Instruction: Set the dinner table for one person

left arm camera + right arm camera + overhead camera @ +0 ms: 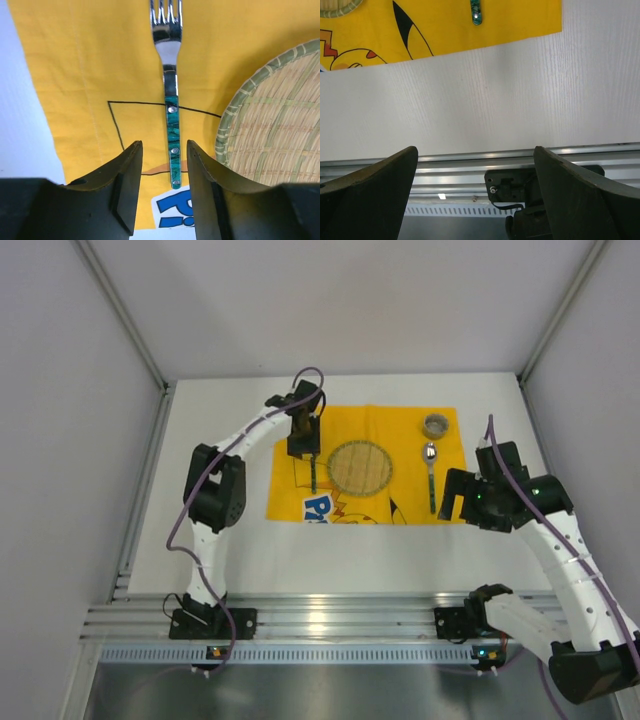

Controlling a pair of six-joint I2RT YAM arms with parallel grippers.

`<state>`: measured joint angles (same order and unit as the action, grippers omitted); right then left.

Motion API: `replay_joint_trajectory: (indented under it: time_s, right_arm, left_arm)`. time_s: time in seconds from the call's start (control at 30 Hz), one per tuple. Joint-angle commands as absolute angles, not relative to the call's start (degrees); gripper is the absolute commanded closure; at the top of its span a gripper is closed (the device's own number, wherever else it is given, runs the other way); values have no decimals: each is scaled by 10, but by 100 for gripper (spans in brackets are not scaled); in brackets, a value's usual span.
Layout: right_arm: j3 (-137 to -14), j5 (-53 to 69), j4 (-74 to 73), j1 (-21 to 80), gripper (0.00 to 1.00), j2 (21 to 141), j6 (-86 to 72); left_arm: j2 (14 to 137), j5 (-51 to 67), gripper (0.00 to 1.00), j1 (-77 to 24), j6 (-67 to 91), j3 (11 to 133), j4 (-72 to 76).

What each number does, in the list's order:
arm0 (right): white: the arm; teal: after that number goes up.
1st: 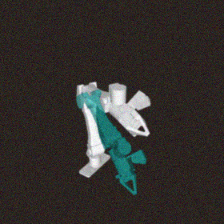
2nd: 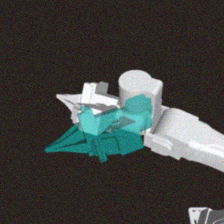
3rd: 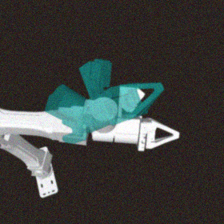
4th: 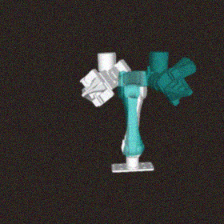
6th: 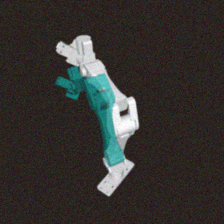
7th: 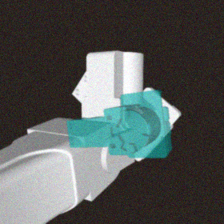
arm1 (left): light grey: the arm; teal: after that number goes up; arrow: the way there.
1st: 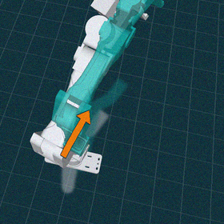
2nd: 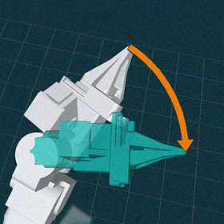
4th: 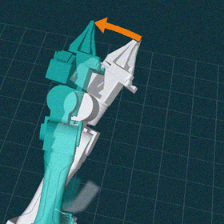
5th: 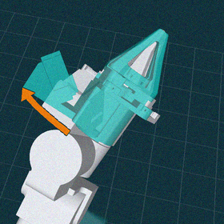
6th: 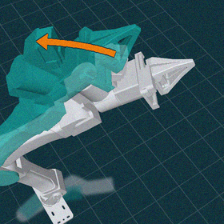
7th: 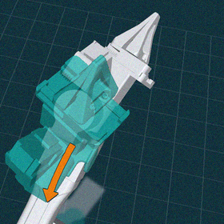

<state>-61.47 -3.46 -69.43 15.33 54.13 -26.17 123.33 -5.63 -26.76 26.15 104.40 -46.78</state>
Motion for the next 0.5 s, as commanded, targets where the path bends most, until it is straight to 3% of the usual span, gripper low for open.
replay_joint_trajectory:
  time_s: [0.0, 0.47]
  right_arm:
    - [-613, -49, -675, 161, 0, 539, -271]
    - [-619, -64, -672, 160, 0, 567, -298]
  left_arm:
    - [1185, -67, 54, -231, 239, 1066, -464]
    - [1219, 61, 64, -69, 194, 1020, -424]
